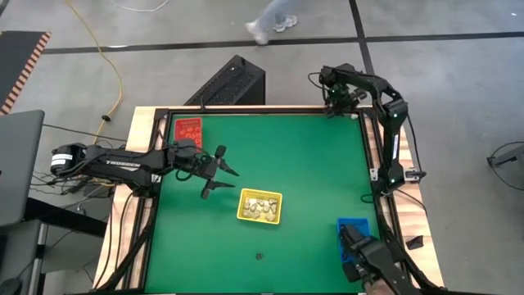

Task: Sort Halloween decoration
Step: Put the white skull toy into the yellow bin

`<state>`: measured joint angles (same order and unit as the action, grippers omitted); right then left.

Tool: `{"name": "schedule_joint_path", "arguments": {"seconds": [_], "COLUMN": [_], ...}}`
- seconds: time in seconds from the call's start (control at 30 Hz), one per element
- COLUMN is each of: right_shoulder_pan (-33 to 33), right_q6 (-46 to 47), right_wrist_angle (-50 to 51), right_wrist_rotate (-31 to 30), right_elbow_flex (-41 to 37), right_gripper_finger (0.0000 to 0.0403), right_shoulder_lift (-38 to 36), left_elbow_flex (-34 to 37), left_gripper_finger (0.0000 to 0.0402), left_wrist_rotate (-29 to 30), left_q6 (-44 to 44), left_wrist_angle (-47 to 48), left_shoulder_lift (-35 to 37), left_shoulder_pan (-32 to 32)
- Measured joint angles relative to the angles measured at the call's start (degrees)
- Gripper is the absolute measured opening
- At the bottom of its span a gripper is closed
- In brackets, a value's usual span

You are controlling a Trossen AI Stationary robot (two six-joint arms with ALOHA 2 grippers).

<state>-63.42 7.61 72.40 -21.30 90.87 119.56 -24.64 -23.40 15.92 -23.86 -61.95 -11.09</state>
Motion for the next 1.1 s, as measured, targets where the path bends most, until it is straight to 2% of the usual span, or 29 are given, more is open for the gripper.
{"name": "schedule_joint_path", "arguments": {"seconds": [0.07, 0.17, 0.27, 0.5, 0.8, 0.97, 1.1], "right_shoulder_pan": [-0.3, -1.1, -1.7, -0.2, 0.5, 0.2, -0.1], "right_q6": [-0.8, -2.1, -4.5, -10.6, -15.2, -20.9, -21.6], "right_wrist_angle": [0.1, 1.9, 2.3, 4.1, 7.9, 5.0, 1.2], "right_wrist_rotate": [-0.3, -4.0, -4.0, -6.5, -11.7, -10.9, -10.8], "right_elbow_flex": [0.8, 0.9, 0.8, 0.5, 0.7, 0.6, 0.7], "right_gripper_finger": [0.0227, 0.0227, 0.0218, 0.0195, 0.0192, 0.0192, 0.0191], "right_shoulder_lift": [0.0, 0.1, 0.7, 4.4, 7.9, 7.9, 8.0], "left_elbow_flex": [0.0, 0.0, 0.0, 0.0, 0.0, 0.0, 0.0], "left_gripper_finger": [0.0173, 0.0173, 0.0173, 0.0173, 0.0173, 0.0173, 0.0173], "left_wrist_rotate": [0.0, 0.0, 0.0, 0.0, 0.0, 0.1, 0.1], "left_q6": [0.5, 0.5, 0.3, 0.2, 0.3, 0.5, 0.6], "left_wrist_angle": [0.1, 0.2, 0.6, 1.0, 1.0, 1.0, 1.0], "left_shoulder_lift": [0.0, 0.0, 0.0, 0.0, 0.0, 0.0, 0.0], "left_shoulder_pan": [0.0, 0.0, 0.0, 0.0, 0.0, 0.0, 0.0]}}
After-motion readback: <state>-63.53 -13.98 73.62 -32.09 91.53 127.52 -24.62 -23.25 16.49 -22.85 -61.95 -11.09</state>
